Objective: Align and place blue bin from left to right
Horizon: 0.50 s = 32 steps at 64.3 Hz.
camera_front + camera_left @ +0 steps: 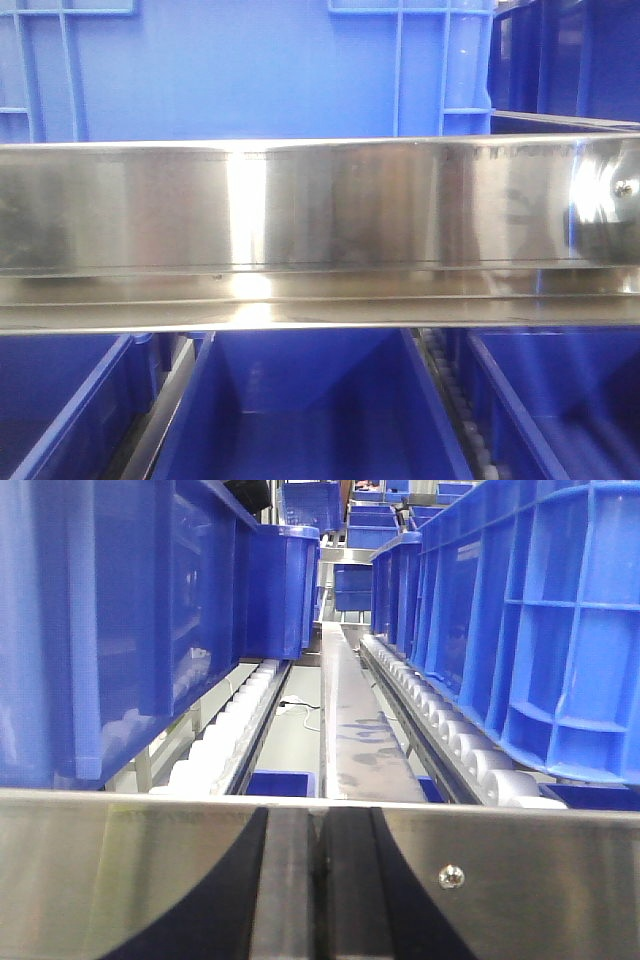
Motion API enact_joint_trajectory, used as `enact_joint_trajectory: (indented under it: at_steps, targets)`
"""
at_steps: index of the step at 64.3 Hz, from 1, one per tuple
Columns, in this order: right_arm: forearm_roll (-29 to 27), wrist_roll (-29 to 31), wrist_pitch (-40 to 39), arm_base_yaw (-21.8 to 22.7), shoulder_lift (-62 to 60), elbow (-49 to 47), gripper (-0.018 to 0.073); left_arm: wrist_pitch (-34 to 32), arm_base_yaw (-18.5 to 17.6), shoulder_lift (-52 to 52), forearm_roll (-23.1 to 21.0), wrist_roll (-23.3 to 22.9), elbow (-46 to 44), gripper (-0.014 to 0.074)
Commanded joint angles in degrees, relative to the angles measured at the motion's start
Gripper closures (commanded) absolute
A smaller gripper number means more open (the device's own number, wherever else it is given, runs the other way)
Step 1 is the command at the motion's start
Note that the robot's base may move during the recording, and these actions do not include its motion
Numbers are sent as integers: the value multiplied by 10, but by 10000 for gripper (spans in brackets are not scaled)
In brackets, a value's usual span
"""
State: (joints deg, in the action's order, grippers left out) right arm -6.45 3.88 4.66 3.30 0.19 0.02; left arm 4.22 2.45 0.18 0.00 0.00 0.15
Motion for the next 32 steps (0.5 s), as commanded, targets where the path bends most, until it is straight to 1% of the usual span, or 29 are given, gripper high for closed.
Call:
enact_joint_trajectory:
  at_steps: [1, 23, 32]
  targets:
    - [-1, -1, -17, 1, -2, 0, 627, -10, -4, -2, -3, 0, -1, 708]
    - [-1, -1, -17, 1, -2, 0, 627, -11, -4, -2, -3, 0, -1, 708]
    - [-1, -1, -17, 1, -2, 0, 627, -46, -4, -2, -3, 0, -1, 708]
